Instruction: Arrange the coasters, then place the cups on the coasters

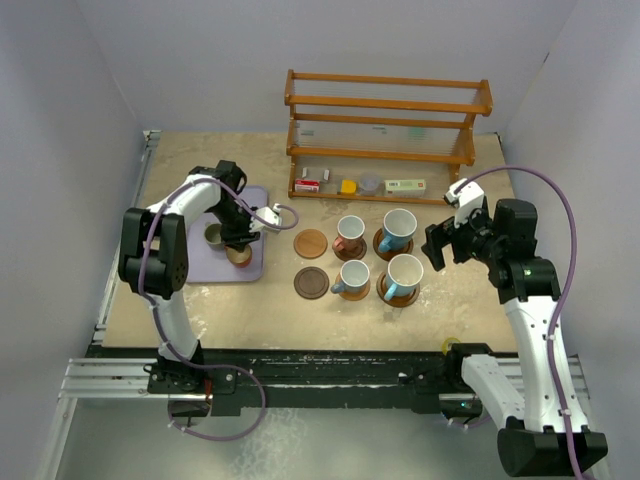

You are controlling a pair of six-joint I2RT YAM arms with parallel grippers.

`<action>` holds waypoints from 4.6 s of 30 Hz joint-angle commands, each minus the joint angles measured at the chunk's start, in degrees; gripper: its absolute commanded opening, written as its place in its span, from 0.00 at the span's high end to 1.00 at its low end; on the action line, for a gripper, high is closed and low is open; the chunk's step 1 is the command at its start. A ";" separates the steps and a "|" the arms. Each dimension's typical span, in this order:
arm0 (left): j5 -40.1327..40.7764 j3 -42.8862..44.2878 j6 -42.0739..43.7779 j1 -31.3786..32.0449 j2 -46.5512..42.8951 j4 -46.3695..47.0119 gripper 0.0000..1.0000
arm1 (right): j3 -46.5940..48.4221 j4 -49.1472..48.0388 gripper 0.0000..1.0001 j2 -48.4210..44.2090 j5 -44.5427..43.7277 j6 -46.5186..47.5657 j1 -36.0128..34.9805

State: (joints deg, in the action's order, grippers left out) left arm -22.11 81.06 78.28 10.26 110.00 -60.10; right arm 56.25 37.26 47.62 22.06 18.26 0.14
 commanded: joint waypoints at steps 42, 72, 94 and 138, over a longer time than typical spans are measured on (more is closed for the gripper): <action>0.88 19.19 -60.16 15.20 2.14 8.33 0.97 | 0.53 -1.19 0.00 0.28 0.09 0.48 0.21; 9.49 18.99 -76.26 18.30 11.23 13.55 0.97 | 0.35 -1.35 0.00 -0.03 -0.02 0.46 0.21; 12.33 14.37 -77.60 19.75 8.24 15.36 0.85 | 0.27 -1.50 0.00 0.37 -0.27 0.40 0.21; 15.19 -4.20 -54.82 -6.41 -24.27 17.62 0.31 | 0.35 -1.32 0.00 0.09 -0.07 0.50 0.21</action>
State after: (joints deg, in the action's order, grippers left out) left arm -4.73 77.93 18.35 7.38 86.98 -45.56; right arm 56.23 37.21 48.36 21.98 18.28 0.14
